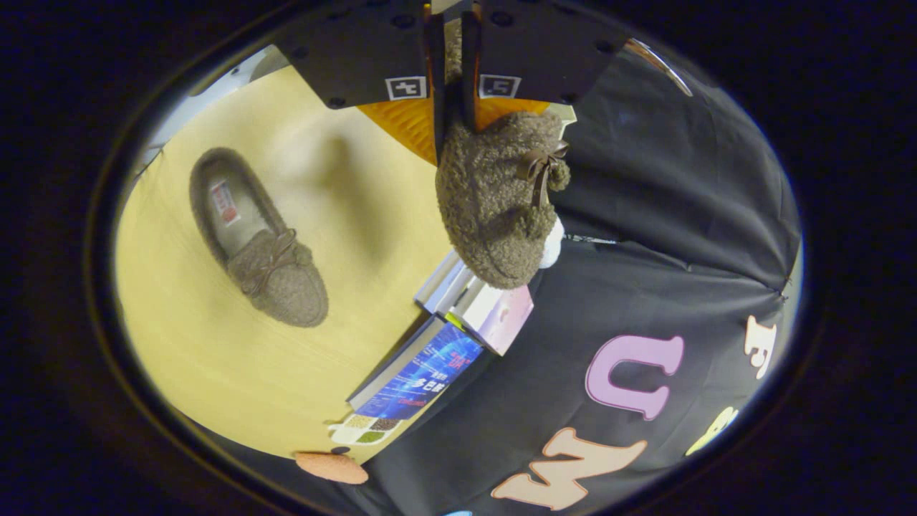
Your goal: Open the storage box then place both shoes into the box .Put the left shoe in first, then the right shoe, with the right side of both shoes facing outward in a uniform manner.
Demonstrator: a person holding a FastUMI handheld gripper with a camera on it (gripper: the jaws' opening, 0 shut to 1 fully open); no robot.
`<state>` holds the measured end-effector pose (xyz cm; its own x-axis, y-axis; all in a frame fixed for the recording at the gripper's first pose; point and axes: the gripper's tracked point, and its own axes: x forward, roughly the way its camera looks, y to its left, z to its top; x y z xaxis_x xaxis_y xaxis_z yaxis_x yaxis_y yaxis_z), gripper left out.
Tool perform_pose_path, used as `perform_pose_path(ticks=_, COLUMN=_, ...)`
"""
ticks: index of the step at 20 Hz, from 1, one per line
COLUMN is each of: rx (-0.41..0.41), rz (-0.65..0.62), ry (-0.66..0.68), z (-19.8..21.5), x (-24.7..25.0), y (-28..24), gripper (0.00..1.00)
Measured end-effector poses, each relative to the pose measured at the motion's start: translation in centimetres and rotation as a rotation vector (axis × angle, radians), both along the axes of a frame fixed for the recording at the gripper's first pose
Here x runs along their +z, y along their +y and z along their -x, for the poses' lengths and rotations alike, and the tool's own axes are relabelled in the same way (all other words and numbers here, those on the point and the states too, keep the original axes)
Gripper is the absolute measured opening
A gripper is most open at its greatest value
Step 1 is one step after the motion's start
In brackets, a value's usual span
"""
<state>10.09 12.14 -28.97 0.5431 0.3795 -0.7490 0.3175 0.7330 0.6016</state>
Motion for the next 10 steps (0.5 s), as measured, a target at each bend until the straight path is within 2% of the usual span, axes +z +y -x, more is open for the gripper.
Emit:
perform_pose_path(ticks=5, rx=0.051, rz=-0.092, ry=-0.025, z=1.3, x=2.4, y=7.8, gripper=0.13)
perform_pose_path(ticks=10, rx=0.143, rz=-0.080, ry=-0.056, z=3.4, x=3.4, y=14.5, gripper=0.13)
